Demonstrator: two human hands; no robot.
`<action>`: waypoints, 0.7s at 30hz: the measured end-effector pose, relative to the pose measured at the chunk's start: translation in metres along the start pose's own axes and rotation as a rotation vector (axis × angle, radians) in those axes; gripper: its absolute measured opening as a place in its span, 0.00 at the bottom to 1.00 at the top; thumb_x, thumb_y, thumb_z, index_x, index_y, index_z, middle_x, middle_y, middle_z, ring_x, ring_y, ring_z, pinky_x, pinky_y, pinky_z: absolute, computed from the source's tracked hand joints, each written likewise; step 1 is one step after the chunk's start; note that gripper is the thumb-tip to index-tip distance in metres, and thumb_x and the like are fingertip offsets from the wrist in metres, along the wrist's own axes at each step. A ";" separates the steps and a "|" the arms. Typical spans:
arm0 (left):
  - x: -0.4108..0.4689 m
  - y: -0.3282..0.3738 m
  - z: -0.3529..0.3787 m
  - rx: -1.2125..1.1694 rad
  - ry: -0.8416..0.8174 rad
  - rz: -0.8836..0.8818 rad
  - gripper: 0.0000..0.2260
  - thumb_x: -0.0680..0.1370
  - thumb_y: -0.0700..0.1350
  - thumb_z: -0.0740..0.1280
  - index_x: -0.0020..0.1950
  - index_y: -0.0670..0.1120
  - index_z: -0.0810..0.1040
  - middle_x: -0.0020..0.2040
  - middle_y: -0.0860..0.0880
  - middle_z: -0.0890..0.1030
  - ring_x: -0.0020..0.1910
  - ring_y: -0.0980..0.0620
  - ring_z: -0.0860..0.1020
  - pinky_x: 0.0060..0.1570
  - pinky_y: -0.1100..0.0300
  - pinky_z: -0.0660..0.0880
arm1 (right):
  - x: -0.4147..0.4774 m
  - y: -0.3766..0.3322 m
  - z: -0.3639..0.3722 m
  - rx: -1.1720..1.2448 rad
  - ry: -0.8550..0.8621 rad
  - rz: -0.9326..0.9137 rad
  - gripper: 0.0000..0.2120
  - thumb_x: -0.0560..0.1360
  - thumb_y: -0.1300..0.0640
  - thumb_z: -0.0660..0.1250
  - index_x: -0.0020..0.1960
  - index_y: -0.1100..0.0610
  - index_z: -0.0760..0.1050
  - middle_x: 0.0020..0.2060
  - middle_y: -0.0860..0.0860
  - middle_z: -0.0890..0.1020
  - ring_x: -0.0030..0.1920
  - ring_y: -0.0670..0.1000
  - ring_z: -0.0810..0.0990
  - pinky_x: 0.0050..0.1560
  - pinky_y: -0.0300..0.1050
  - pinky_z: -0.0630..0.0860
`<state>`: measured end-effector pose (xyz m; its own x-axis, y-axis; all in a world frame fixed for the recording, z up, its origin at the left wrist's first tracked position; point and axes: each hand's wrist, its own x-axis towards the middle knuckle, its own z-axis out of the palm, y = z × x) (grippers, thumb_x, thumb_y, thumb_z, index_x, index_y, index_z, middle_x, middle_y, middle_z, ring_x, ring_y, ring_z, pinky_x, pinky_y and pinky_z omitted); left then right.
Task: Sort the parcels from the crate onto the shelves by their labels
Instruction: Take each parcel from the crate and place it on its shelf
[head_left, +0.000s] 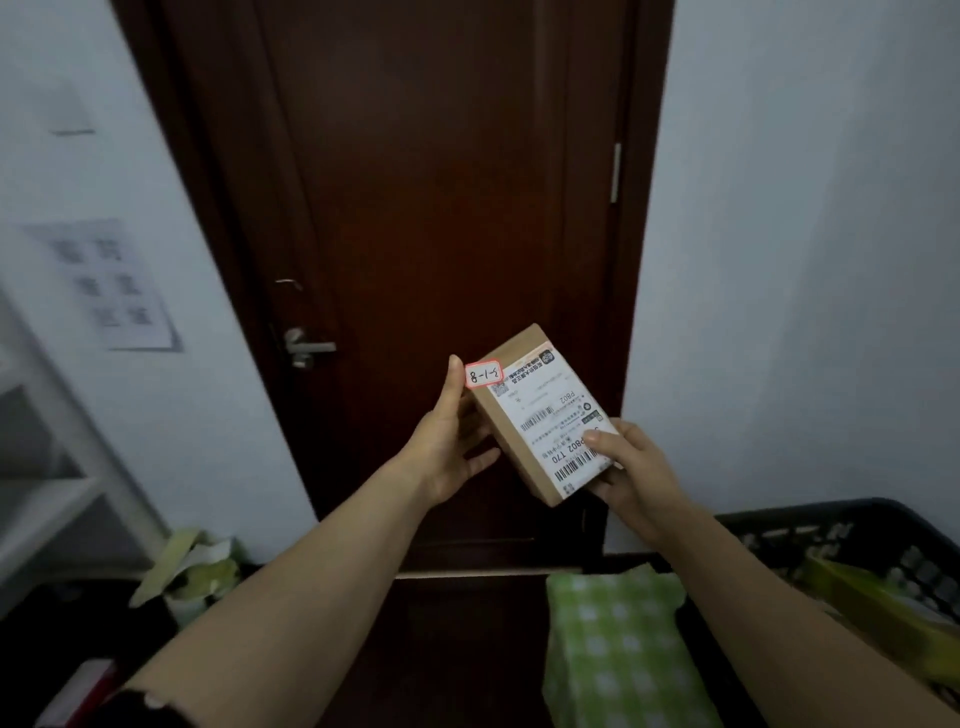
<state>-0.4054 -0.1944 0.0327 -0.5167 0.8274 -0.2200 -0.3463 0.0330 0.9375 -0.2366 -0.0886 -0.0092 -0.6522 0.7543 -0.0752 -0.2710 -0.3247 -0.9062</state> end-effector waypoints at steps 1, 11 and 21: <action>-0.010 0.006 -0.018 -0.011 0.036 0.013 0.34 0.67 0.72 0.60 0.61 0.48 0.76 0.60 0.47 0.77 0.63 0.48 0.73 0.66 0.44 0.68 | 0.001 0.006 0.019 0.003 -0.039 0.013 0.19 0.62 0.60 0.74 0.49 0.58 0.71 0.41 0.54 0.83 0.44 0.53 0.82 0.47 0.51 0.80; -0.146 0.050 -0.230 -0.034 0.399 0.116 0.22 0.76 0.62 0.58 0.45 0.44 0.77 0.40 0.45 0.75 0.47 0.49 0.76 0.57 0.50 0.74 | -0.023 0.087 0.242 -0.073 -0.408 0.119 0.19 0.60 0.58 0.74 0.49 0.55 0.72 0.41 0.52 0.85 0.44 0.53 0.83 0.47 0.55 0.79; -0.347 0.096 -0.409 0.568 0.538 0.000 0.29 0.61 0.61 0.75 0.59 0.52 0.77 0.65 0.53 0.74 0.67 0.52 0.68 0.74 0.49 0.54 | -0.094 0.131 0.465 -0.520 -0.894 0.106 0.16 0.67 0.64 0.72 0.54 0.57 0.78 0.46 0.59 0.84 0.44 0.54 0.83 0.50 0.52 0.79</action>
<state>-0.5795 -0.7072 0.0884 -0.8755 0.4466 -0.1844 0.0326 0.4354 0.8997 -0.5400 -0.4669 0.0727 -0.9993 -0.0314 -0.0212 0.0185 0.0822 -0.9964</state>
